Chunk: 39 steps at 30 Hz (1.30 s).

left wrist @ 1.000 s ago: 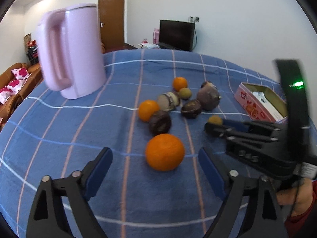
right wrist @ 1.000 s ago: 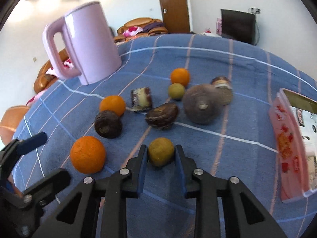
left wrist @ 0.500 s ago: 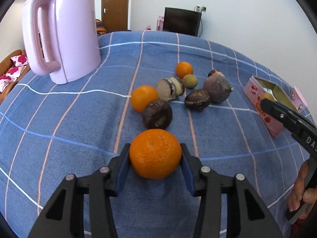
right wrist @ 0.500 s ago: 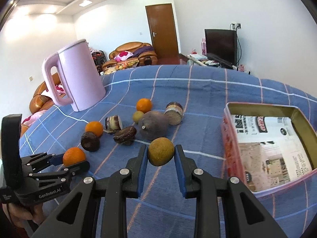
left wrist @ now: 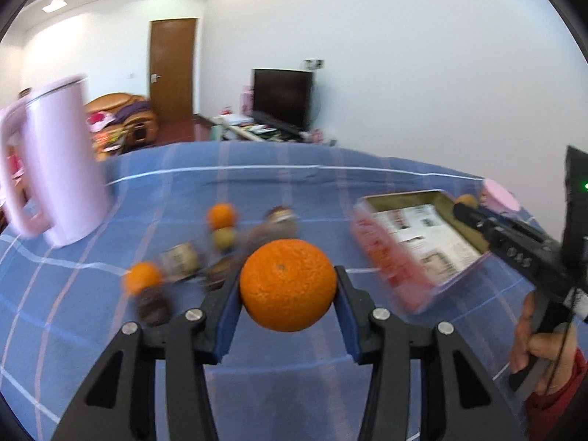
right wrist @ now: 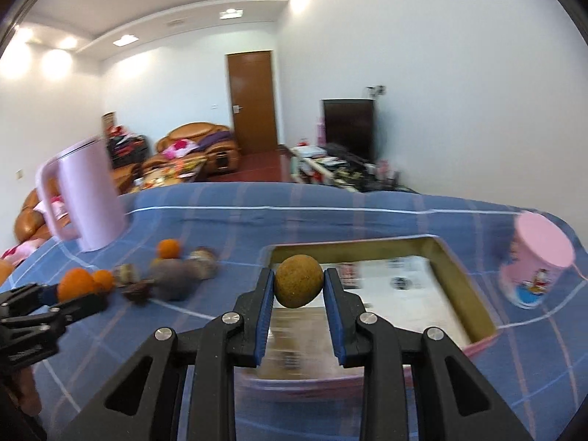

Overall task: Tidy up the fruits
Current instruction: 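Carry the orange into the pink tin and open the left tool while the right tool drops its fruit there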

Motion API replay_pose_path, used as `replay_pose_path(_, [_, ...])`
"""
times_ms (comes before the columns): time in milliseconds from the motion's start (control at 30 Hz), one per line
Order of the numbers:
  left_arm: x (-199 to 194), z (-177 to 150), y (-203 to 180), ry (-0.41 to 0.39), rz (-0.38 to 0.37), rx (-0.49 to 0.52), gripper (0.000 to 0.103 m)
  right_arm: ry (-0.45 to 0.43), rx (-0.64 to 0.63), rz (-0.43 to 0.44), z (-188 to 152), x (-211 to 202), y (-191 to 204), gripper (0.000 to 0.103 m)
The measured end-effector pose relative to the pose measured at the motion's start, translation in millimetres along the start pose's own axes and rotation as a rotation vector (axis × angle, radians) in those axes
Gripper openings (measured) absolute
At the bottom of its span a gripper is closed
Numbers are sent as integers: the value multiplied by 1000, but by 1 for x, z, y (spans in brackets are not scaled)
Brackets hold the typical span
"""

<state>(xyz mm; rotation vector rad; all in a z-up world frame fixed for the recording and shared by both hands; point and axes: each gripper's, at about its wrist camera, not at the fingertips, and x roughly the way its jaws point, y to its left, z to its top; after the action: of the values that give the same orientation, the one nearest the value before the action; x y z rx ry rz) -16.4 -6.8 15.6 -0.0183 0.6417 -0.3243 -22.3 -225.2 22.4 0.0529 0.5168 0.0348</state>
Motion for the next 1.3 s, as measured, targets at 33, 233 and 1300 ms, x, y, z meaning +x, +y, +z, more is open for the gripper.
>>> replay_pose_path(33, [3,2,-8,-1,-11,8,49,2,8,-10,0,0,-8,29])
replay_pose_path(233, [35,20,-69,24,-113,40,49,24,19,-78,-2,4,-55,29])
replay_pose_path(1300, [85,13,-133,10,-25,148,79,133,124,-30,-16,28,-83,30])
